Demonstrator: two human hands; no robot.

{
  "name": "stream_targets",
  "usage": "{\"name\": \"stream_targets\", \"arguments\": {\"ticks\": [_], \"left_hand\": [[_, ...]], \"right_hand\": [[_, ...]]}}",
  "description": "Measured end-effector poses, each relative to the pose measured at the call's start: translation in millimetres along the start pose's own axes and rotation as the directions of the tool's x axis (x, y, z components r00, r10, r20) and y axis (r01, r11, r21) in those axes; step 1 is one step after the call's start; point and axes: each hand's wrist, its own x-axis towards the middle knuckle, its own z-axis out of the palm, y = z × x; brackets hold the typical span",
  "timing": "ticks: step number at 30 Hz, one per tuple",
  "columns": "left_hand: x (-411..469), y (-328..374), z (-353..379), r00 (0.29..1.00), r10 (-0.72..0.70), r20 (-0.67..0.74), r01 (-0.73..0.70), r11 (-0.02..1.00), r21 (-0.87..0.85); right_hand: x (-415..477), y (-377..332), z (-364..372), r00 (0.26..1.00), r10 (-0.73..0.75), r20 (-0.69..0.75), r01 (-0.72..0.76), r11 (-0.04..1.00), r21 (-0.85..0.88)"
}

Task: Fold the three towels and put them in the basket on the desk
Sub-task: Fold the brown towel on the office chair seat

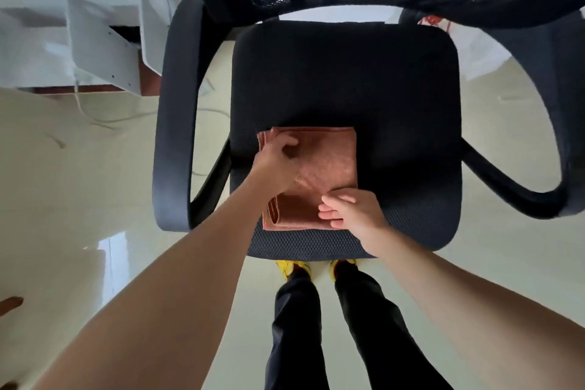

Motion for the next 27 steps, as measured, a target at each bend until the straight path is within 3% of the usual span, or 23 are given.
{"name": "stream_targets", "arguments": {"ticks": [3, 5, 7, 9, 11, 15, 18, 20, 22, 24, 27], "left_hand": [[14.4, -5.8, -3.9, 0.996, -0.085, -0.014, 0.084, 0.994, -0.077], [11.0, -4.1, -3.5, 0.996, -0.011, -0.092, 0.019, 0.996, 0.087], [-4.9, -6.8, -0.4, 0.974, 0.100, -0.202, -0.037, 0.955, 0.294], [-24.7, -19.7, 7.0, 0.971, 0.112, -0.212, -0.022, 0.922, 0.386], [-40.7, -38.7, 16.7, 0.991, 0.021, -0.135, 0.044, 0.889, 0.455], [-52.7, -52.4, 29.6, 0.990, -0.072, -0.123, 0.121, 0.881, 0.457], [-52.4, -37.1, 39.6, 0.990, -0.131, 0.045, 0.093, 0.868, 0.488], [-49.0, -15.3, 45.6, 0.980, -0.129, 0.151, 0.059, 0.917, 0.395], [-37.9, 16.8, 49.1, 0.974, -0.159, 0.162, 0.150, 0.986, 0.067], [-21.6, 48.5, 48.5, 0.960, -0.247, 0.136, 0.273, 0.932, -0.239], [2.2, 71.5, 47.2, 0.906, -0.376, 0.196, 0.423, 0.834, -0.355]], "right_hand": [[9.0, 13.6, -19.0, 0.998, 0.004, -0.061, -0.004, 1.000, 0.010], [13.7, 24.2, -32.5, 0.979, -0.042, -0.201, 0.032, 0.998, -0.053], [11.4, 31.3, -40.8, 0.945, -0.114, -0.308, 0.044, 0.974, -0.224], [4.4, 33.0, -38.5, 0.950, -0.126, -0.287, 0.035, 0.953, -0.300], [-0.8, 30.7, -26.5, 0.970, -0.123, -0.208, 0.048, 0.942, -0.333], [10.2, 26.6, -22.7, 0.990, -0.072, -0.120, 0.025, 0.935, -0.353], [19.6, 11.4, -59.5, 0.989, -0.097, -0.116, 0.055, 0.947, -0.318], [24.3, -2.3, -90.1, 0.977, -0.146, -0.155, 0.088, 0.940, -0.329], [29.4, -12.2, -114.6, 0.970, -0.152, -0.192, 0.088, 0.948, -0.307], [30.0, -17.0, -124.5, 0.976, -0.113, -0.186, 0.068, 0.970, -0.233], [28.2, -10.8, -115.5, 0.975, -0.142, -0.171, 0.088, 0.952, -0.292]]}}
